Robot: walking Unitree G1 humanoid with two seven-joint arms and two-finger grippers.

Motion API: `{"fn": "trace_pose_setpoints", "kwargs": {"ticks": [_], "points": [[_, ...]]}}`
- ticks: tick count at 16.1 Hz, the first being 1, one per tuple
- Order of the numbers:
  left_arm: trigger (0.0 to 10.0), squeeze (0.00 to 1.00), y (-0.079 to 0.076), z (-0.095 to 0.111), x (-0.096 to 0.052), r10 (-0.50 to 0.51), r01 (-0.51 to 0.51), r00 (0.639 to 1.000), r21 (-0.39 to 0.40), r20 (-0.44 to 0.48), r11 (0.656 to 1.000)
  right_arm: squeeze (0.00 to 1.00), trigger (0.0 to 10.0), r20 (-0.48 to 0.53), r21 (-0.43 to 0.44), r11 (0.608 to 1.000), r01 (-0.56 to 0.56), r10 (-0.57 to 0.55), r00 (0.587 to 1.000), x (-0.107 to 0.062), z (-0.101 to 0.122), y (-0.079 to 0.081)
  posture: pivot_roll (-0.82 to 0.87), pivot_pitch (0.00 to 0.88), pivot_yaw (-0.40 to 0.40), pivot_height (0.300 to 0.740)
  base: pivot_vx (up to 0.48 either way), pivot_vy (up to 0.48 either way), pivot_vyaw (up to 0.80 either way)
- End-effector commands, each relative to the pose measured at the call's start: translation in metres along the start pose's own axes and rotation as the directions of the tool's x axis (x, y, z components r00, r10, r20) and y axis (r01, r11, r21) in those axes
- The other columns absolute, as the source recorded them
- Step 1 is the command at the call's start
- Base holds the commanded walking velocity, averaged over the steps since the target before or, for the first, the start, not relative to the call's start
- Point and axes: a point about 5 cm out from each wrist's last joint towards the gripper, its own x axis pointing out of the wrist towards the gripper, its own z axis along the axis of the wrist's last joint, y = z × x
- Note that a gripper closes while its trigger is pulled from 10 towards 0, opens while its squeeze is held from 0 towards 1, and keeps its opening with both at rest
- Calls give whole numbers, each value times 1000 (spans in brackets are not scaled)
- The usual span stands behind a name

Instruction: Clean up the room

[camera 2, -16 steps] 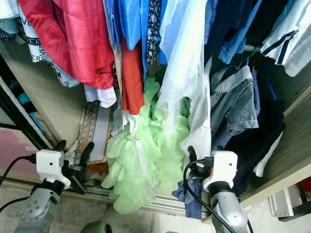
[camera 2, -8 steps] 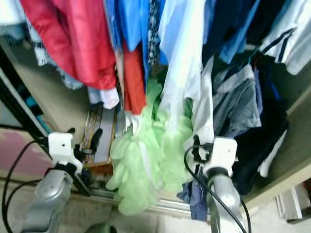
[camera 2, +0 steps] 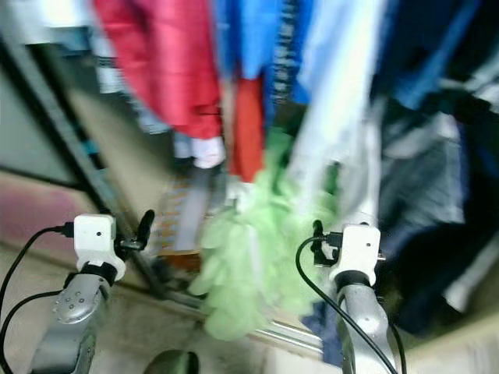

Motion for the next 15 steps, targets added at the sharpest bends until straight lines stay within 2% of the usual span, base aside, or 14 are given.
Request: {"fn": "trace_pose_setpoints", "kwargs": {"ticks": [1, 4, 6, 9, 15], "points": [[10000, 0, -1, 4, 1, 7, -7, 1000, 1, 6, 1000, 0, 10000, 8, 4, 1000, -14, 14, 1000, 1, 1, -1, -7, 0, 5, 740, 0, 0, 800], [10000, 0, 1, 5, 1, 42, -42, 999, -4, 13, 999, 0, 10000, 10, -12, 998, -61, 61, 998, 2, 2, 5, -7, 0, 2, 740, 0, 0, 800], [10000, 0, 0, 0, -5, 38, -37, 999, 15, -7, 999, 0, 10000, 9, -23, 998, -65, 65, 998, -1, -1, 8, -22, 0, 17, 740, 0, 0, 800], [10000, 0, -5, -2, -6, 21, -21, 1000, 21, -14, 1000, 0, 10000, 11, -12, 999, -49, 49, 999, -4, 0, 6, -34, 0, 27, 740, 0, 0, 800], [10000, 0, -4, -4, -10, 61, -61, 998, 1, -16, 998, 0, 10000, -17, -34, 995, -98, 98, 995, -8, -5, 5, -8, 0, -34, 740, 0, 0, 800]]}}
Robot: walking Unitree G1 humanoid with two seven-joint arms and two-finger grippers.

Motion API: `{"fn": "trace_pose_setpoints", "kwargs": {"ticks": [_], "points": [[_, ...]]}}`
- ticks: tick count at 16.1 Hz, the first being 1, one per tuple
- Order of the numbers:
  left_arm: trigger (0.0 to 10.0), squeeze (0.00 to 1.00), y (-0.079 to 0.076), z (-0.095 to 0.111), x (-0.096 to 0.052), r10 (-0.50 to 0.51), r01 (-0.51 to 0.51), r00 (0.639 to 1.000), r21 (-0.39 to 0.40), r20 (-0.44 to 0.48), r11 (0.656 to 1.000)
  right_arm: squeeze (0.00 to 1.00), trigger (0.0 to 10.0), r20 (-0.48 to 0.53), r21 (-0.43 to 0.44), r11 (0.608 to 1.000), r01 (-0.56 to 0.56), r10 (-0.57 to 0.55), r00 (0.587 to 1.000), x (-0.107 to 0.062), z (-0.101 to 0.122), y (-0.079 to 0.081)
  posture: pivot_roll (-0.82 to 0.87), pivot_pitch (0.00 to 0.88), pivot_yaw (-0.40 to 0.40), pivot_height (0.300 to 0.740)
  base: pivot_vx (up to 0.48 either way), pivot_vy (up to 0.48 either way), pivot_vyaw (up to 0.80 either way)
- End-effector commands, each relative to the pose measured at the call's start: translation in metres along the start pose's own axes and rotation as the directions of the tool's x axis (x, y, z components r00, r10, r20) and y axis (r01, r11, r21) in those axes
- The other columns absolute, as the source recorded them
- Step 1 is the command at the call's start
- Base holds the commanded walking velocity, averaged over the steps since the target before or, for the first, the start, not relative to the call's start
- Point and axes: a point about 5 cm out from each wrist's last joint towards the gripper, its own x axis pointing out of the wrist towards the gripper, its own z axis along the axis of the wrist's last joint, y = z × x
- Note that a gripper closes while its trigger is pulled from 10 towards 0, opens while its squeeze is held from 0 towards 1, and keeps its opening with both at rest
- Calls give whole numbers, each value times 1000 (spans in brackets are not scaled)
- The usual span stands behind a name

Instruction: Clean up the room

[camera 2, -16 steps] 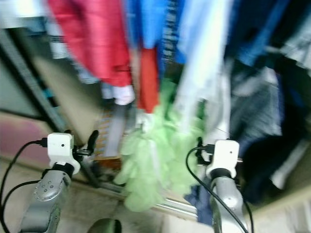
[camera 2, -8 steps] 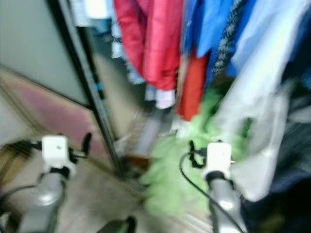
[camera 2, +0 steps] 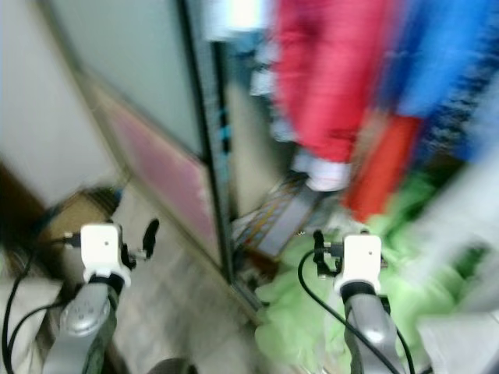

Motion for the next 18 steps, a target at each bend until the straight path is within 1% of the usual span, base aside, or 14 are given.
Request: {"fn": "trace_pose_setpoints", "kwargs": {"ticks": [1, 4, 5, 7, 9, 11, 14, 15, 17, 18], "points": [[10000, 0, 6, -1, -2, 35, -35, 999, 6, -4, 999, 0, 10000, 10, 4, 999, -35, 35, 999, 2, 4, 6, -4, 0, -39, 740, 0, 0, 800], [10000, 0, 8, -2, -6, 60, -60, 998, 1, -4, 998, 0, 10000, 11, 0, 999, -54, 54, 998, 6, 5, 6, 4, 0, -50, 740, 0, 0, 800], [10000, 0, 8, -2, -6, 59, -59, 998, 0, 0, 998, 0, 10000, 11, 1, 998, -57, 57, 998, 6, 5, 7, 8, 0, -46, 740, 0, 0, 800], [10000, 0, 9, -2, -4, 50, -49, 999, 24, -17, 999, 0, 10000, 11, 13, 998, -61, 61, 998, 6, 4, 9, 0, 0, -29, 740, 0, 0, 800], [10000, 0, 10, -3, -3, 50, -50, 998, 23, -23, 998, 0, 10000, 9, 21, 998, -64, 64, 998, 5, 4, 8, -4, 0, -25, 740, 0, 0, 800], [10000, 0, 10, -4, -2, 31, -32, 999, -11, -42, 999, 0, 10000, -11, 27, 997, -78, 78, 997, 1, 0, 5, -6, 0, -23, 740, 0, 0, 800], [10000, 0, 9, -2, -3, -2, 1, 1000, -9, -27, 1000, 0, 10000, -18, 26, 995, -100, 101, 995, -3, -1, 4, -4, 0, -20, 740, 0, 0, 800], [10000, 0, 8, -1, -4, -19, 19, 1000, 10, -18, 1000, 0, 10000, -35, 29, 992, -123, 124, 992, -4, -4, 3, -4, 0, -16, 740, 0, 0, 800], [10000, 0, 7, -2, -2, -28, 28, 999, -1, -29, 1000, 0, 10000, -45, 35, 988, -153, 155, 987, 1, -6, 3, -1, 0, -13, 740, 0, 0, 800], [10000, 0, 7, -1, -1, -47, 46, 999, -35, -25, 998, 0, 10000, -43, 35, 987, -157, 159, 986, 3, -5, 4, 0, 0, -13, 740, 0, 0, 800]]}}
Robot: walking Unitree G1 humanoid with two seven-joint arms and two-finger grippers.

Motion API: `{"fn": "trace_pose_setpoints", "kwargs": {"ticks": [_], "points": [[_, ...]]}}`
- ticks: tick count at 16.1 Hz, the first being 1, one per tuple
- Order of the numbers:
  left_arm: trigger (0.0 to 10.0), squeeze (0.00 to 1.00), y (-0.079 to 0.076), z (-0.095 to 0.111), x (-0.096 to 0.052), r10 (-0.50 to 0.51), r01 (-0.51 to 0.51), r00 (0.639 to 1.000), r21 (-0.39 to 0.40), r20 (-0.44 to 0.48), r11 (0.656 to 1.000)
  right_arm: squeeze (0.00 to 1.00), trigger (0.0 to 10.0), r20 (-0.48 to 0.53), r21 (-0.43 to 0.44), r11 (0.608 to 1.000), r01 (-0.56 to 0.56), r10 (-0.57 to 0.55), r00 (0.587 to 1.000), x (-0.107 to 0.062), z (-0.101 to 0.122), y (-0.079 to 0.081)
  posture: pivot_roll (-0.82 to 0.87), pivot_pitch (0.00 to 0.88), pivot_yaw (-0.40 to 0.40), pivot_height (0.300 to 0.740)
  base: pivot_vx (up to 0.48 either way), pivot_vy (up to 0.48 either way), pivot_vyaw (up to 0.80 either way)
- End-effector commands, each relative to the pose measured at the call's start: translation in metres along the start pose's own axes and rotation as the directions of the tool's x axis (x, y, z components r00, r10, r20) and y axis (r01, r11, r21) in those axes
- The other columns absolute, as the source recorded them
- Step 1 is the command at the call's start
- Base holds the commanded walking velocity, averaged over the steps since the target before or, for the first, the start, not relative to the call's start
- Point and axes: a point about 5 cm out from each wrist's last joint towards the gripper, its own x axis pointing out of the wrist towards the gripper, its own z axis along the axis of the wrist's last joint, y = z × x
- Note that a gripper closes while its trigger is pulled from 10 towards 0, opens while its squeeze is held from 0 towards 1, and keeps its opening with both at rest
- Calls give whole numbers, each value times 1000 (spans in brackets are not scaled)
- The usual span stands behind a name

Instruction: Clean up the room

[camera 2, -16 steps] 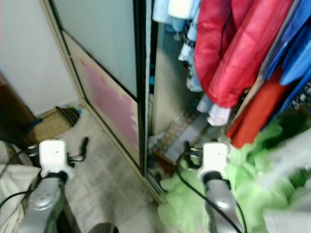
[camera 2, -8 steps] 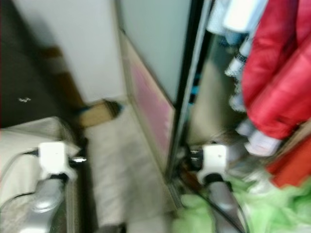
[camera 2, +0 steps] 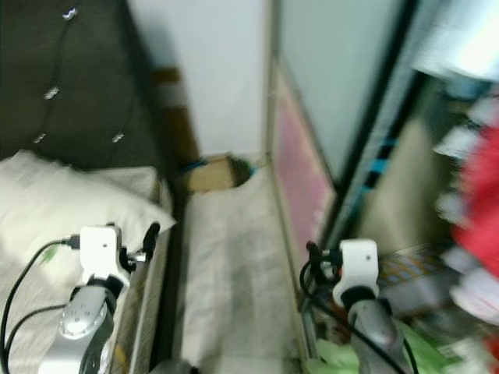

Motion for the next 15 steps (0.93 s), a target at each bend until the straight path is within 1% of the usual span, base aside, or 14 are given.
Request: {"fn": "trace_pose_setpoints", "kwargs": {"ticks": [1, 3, 5, 6, 7, 8, 9, 12, 13, 14, 15], "points": [[10000, 0, 6, -1, 2, -3, 3, 1000, -18, -10, 1000, 0, 10000, -2, 15, 999, -38, 38, 999, 5, 0, 9, 3, 0, -13, 740, 0, 0, 800], [10000, 0, 7, 0, 5, -2, 2, 1000, -7, -1, 1000, 0, 10000, 5, 18, 999, -47, 47, 999, 8, 1, 10, 5, 0, -9, 740, 0, 0, 800], [10000, 0, 8, 3, 12, -1, 1, 1000, 6, 14, 1000, 0, 10000, 15, 26, 998, -54, 54, 998, 15, 3, 11, 6, 0, -10, 740, 0, 0, 800], [10000, 0, 8, 7, 18, -8, 7, 999, 15, 43, 1000, 0, 10000, 26, 39, 996, -85, 84, 996, 22, 7, 13, 3, 0, -10, 740, 0, 0, 800], [10000, 0, 9, 9, 22, 10, -10, 999, 8, 49, 1000, 0, 10000, 31, 45, 993, -106, 105, 994, 25, 10, 15, 4, 0, -11, 740, 0, 0, 800], [10000, 0, 10, 10, 24, 22, -23, 998, 19, 54, 1000, 0, 10000, 35, 50, 993, -107, 105, 994, 27, 12, 15, 10, 0, -11, 740, 0, 0, 800], [10000, 0, 10, 12, 24, 42, -46, 997, 63, 62, 997, 0, 10000, 38, 55, 994, -99, 97, 995, 28, 11, 14, 14, 0, -9, 740, 0, 0, 800], [10000, 0, 12, 8, 22, 56, -59, 996, 53, 65, 997, 0, 10000, 60, 66, 996, -63, 59, 996, 30, 10, 15, 8, 0, -19, 740, 0, 0, 800], [10000, 0, 13, 7, 24, 76, -83, 994, 83, 80, 993, 0, 10000, 88, 68, 994, -88, 82, 993, 36, 19, 21, 15, 0, -42, 740, 0, 0, 800], [10000, 0, 13, 5, 24, 105, -108, 992, 44, 63, 993, 0, 10000, 88, 56, 993, -101, 96, 991, 37, 20, 22, 26, 0, -45, 740, 0, 0, 800], [10000, 0, 11, 4, 21, 116, -119, 992, 36, 55, 992, 0, 10000, 86, 70, 993, -93, 87, 993, 38, 19, 24, 24, 0, -38, 740, 0, 0, 800]]}}
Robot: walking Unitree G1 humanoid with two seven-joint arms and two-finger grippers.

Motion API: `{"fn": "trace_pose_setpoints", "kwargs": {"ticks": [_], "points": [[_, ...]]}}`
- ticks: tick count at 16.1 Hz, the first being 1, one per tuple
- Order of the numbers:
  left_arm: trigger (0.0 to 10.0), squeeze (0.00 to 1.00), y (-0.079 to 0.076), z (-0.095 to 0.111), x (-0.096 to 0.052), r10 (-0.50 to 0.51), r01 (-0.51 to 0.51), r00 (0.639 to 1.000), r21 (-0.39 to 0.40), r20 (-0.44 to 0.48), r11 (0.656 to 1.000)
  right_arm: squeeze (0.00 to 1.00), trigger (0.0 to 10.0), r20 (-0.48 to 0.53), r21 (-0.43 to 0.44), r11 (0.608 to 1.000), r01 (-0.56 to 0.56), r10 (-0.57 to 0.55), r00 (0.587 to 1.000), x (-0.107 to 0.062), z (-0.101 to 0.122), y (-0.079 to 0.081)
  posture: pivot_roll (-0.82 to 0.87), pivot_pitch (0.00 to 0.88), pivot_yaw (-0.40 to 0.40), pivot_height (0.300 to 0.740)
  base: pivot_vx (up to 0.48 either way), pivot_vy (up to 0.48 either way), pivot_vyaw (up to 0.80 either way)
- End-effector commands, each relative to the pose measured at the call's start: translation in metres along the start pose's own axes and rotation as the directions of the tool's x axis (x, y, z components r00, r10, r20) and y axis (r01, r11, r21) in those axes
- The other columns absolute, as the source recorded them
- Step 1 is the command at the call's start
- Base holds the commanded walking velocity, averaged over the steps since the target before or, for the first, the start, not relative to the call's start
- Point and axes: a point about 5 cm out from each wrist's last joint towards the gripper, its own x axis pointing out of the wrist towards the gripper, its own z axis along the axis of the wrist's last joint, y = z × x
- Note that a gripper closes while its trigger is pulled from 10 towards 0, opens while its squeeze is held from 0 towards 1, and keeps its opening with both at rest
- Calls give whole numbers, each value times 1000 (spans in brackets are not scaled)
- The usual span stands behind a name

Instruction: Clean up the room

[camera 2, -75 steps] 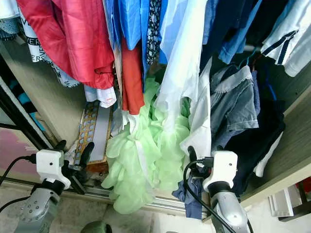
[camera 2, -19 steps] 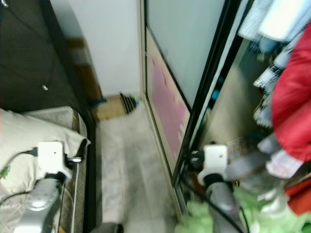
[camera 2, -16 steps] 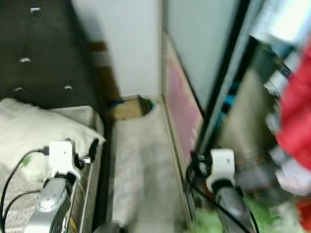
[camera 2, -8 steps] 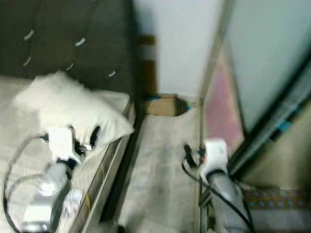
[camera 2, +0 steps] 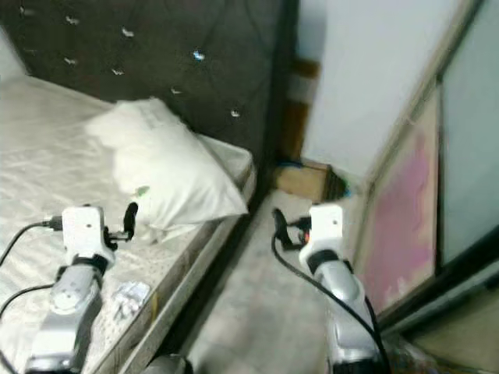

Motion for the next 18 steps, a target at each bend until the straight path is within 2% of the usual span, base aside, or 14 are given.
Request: {"fn": "trace_pose_setpoints", "kwargs": {"ticks": [1, 7, 10, 13, 15, 18], "points": [[10000, 0, -2, 4, -4, -16, 16, 1000, 14, 23, 1000, 0, 10000, -15, 5, 999, 44, -44, 999, -5, -5, -5, 24, 0, -29, 740, 0, 0, 800], [10000, 0, 0, -6, -16, -43, 43, 999, 18, -15, 999, 0, 10000, -18, 27, 997, 72, -72, 997, -11, -8, -4, 22, 0, -33, 740, 0, 0, 800], [10000, 0, -8, 0, -12, -30, 30, 999, -2, 12, 1000, 0, 10000, -17, 17, 997, 77, -77, 997, -11, -6, -10, 18, 0, -47, 740, 0, 0, 800], [10000, 0, -9, 4, -10, -29, 29, 999, -12, 26, 999, 0, 10000, 1, 1, 998, 64, -64, 998, -8, -1, -8, 11, 0, -43, 740, 0, 0, 800], [10000, 0, -8, 3, -11, -5, 5, 1000, -15, 18, 1000, 0, 10000, -7, 4, 998, 68, -68, 998, -11, -4, -8, 14, 0, -41, 740, 0, 0, 800], [10000, 0, -14, -5, -17, -42, 41, 999, -19, -9, 999, 0, 10000, -25, 27, 997, 72, -72, 997, -13, -10, -4, 9, 0, -39, 740, 0, 0, 800]]}}
